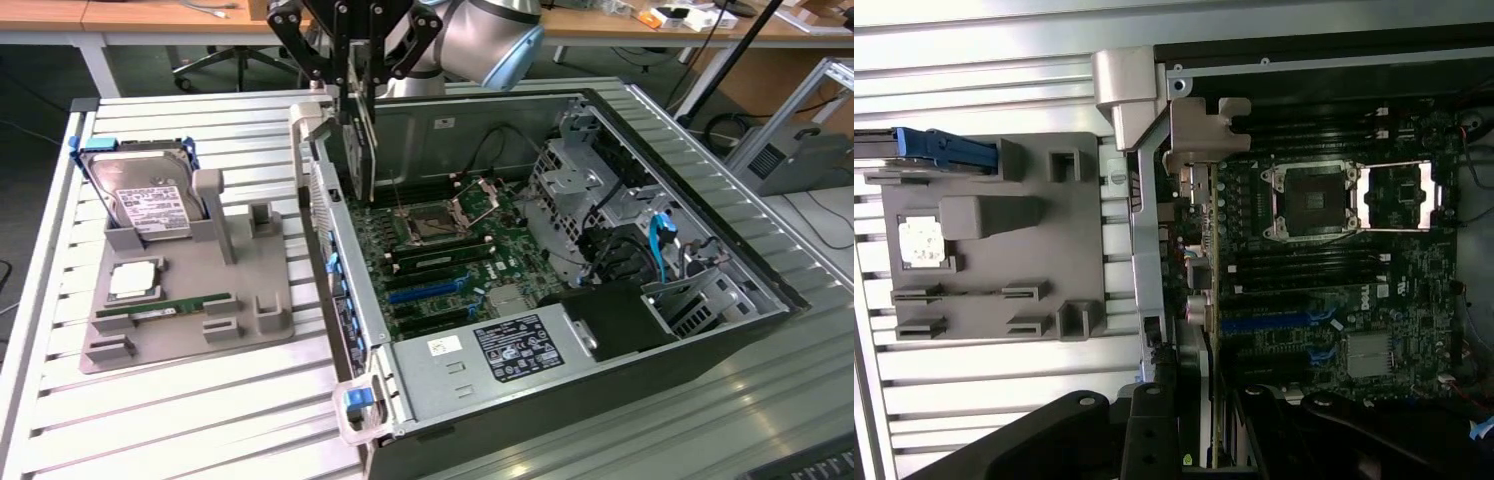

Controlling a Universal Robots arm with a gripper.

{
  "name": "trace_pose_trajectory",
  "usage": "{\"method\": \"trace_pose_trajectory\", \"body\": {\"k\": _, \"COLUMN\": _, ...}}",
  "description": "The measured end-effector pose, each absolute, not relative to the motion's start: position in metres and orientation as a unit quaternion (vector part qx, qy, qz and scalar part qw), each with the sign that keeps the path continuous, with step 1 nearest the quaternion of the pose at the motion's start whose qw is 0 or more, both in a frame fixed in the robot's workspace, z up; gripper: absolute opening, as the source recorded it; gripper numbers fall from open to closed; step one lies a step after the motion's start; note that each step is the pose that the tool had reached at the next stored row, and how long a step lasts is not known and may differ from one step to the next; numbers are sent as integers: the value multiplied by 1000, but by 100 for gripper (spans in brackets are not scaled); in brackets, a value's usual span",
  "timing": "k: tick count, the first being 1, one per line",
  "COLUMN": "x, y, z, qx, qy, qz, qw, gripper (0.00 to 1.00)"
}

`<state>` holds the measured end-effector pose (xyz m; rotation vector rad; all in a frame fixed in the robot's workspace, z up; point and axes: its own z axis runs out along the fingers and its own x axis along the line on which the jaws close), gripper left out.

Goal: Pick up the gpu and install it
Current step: 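Pick up the gpu and move the gpu toward the slot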

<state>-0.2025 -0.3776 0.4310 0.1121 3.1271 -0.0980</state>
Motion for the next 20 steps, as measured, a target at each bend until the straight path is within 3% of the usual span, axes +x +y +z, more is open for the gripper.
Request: {"method": "trace_pose_trajectory", "body": {"k": 20, "x": -196, "y": -378, "z": 429, "qx": 36, "qy": 999, "qz": -36, "qw": 6, "gripper": 27}}
